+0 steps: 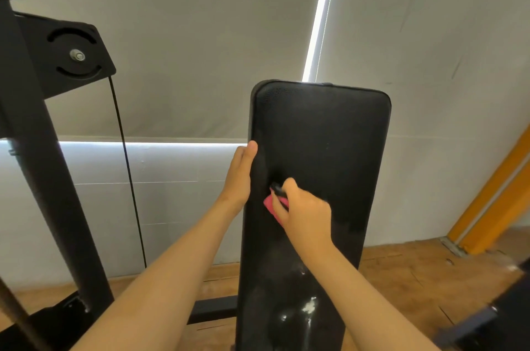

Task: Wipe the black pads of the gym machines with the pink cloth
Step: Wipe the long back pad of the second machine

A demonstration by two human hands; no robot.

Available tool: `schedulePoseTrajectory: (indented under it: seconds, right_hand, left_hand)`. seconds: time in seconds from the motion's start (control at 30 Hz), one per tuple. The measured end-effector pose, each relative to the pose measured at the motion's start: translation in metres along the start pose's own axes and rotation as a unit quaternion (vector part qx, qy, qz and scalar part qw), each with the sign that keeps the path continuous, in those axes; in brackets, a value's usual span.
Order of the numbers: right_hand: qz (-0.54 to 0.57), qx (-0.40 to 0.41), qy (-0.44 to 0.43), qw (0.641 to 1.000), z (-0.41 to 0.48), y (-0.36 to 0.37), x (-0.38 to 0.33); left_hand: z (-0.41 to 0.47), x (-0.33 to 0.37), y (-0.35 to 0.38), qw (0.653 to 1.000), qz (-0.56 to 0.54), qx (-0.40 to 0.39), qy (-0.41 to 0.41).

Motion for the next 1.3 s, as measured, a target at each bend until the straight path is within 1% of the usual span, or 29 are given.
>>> schedulePoseTrajectory:
  seconds: [0.07,0.17,0.23,0.33,0.5,0.6,0.67,0.77,0.83,0.9,1.03,1.1,1.2,1.3]
  right_hand:
    - [0.039,0.052,0.001,0.998,0.035,-0.020,-0.006]
    - [0.025,0.089,0.001,0.996,0.081,-0.030,-0.015]
    - [-0.002,0.083,-0.003,0.997,0.090,-0.023,-0.018]
    - [-0.026,0.065,-0.013,0.997,0.077,-0.011,-0.019]
    - [-0.078,-0.023,-0.035,0.996,0.037,0.009,-0.017]
    - [-0.058,-0.051,-0.040,0.996,0.037,0.006,-0.015]
    - [-0.032,-0.029,-0.047,0.998,0.052,-0.007,-0.018]
    - [0.007,0.027,-0.029,0.999,0.094,-0.032,-0.025]
    - [-0.004,0.017,-0.014,1.000,0.120,-0.037,-0.030]
    - [-0.037,0.012,-0.018,0.999,0.132,-0.033,-0.033]
    - [-0.053,0.068,-0.043,0.995,0.123,-0.022,-0.038]
    - [-0.068,0.063,-0.061,0.994,0.112,-0.014,-0.041]
    - [-0.090,0.032,-0.091,0.991,0.091,-0.004,-0.047]
    - [-0.097,0.012,-0.094,0.991,0.063,0.007,-0.045]
  left_hand:
    - [0.000,0.001,0.001,1.000,-0.015,-0.012,0.004]
    - [-0.005,0.004,0.002,0.999,-0.029,-0.025,0.005]
    - [-0.007,0.004,0.001,0.999,-0.037,-0.025,0.005]
    - [-0.012,0.000,-0.003,0.999,-0.045,-0.020,-0.001]
    - [-0.014,-0.002,-0.006,0.999,-0.043,-0.014,-0.002]
    - [-0.015,-0.004,-0.007,0.998,-0.054,-0.038,-0.008]
    - [-0.018,-0.002,-0.008,0.996,-0.077,-0.053,-0.007]
    - [-0.019,-0.006,-0.009,0.993,-0.111,-0.042,-0.019]
    - [-0.021,-0.010,-0.009,0.989,-0.137,-0.034,-0.038]
    - [-0.021,-0.012,-0.009,0.987,-0.149,-0.035,-0.044]
    - [-0.020,-0.013,-0.009,0.984,-0.167,-0.033,-0.046]
    - [-0.020,-0.017,-0.008,0.982,-0.178,-0.032,-0.058]
    - [-0.018,-0.025,-0.008,0.978,-0.195,-0.014,-0.069]
    - [-0.018,-0.028,-0.012,0.977,-0.201,0.006,-0.068]
Point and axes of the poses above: each hand's wrist, its own z-axis towards the middle knuckle, its own y-axis out of the palm, x = y × z, the point moved 6 cm from there along z, towards the middle knuckle, and after that the axes turned 4 degrees about z, right-handed, at the moved point
